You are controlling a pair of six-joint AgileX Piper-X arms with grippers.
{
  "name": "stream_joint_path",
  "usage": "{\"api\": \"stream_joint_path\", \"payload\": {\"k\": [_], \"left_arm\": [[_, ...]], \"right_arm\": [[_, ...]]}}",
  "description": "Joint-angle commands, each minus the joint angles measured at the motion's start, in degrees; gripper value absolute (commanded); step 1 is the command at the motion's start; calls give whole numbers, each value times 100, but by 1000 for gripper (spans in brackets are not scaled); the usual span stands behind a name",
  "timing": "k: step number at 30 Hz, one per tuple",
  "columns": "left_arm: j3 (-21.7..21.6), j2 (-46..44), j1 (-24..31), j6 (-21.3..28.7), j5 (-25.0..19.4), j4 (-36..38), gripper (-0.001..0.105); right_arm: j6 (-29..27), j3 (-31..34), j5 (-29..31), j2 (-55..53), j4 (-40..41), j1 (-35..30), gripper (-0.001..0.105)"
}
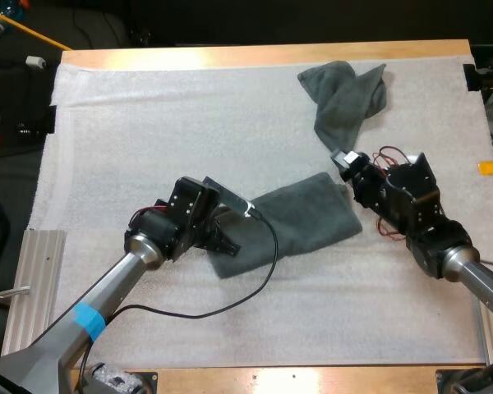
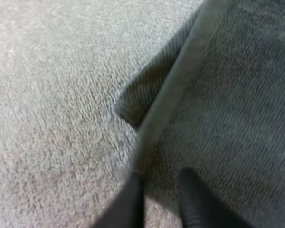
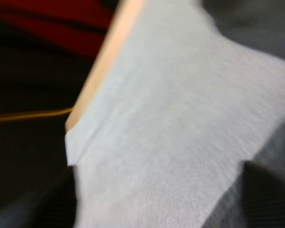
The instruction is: Pick towel from pile, fold and stack
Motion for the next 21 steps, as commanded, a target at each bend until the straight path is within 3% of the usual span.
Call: {"api": "stream_joint_path", "payload": {"k": [1,4,9,16,21], "left_arm": [[-205,-88,15,-158,-103,38,46],[-570,-217,15,-208,-75,354,74],[-968,-767,15,-522,-25,790,65],[-1002,-1970,15,-1874,1079,1043,65],[-1002,-2704,15,-2588,1371,1209,65]], "right_arm": [[-446,-56,-123,-124,-92,-20,81],[-996,-79,-129,-372,154,-20,81],[-2024,-330,-73,-819,1305,-51,81],[-3407,-1225,53,-1106,3572,-51,81],[-3950,-1708,20,-1105,4649,-133,81]]}}
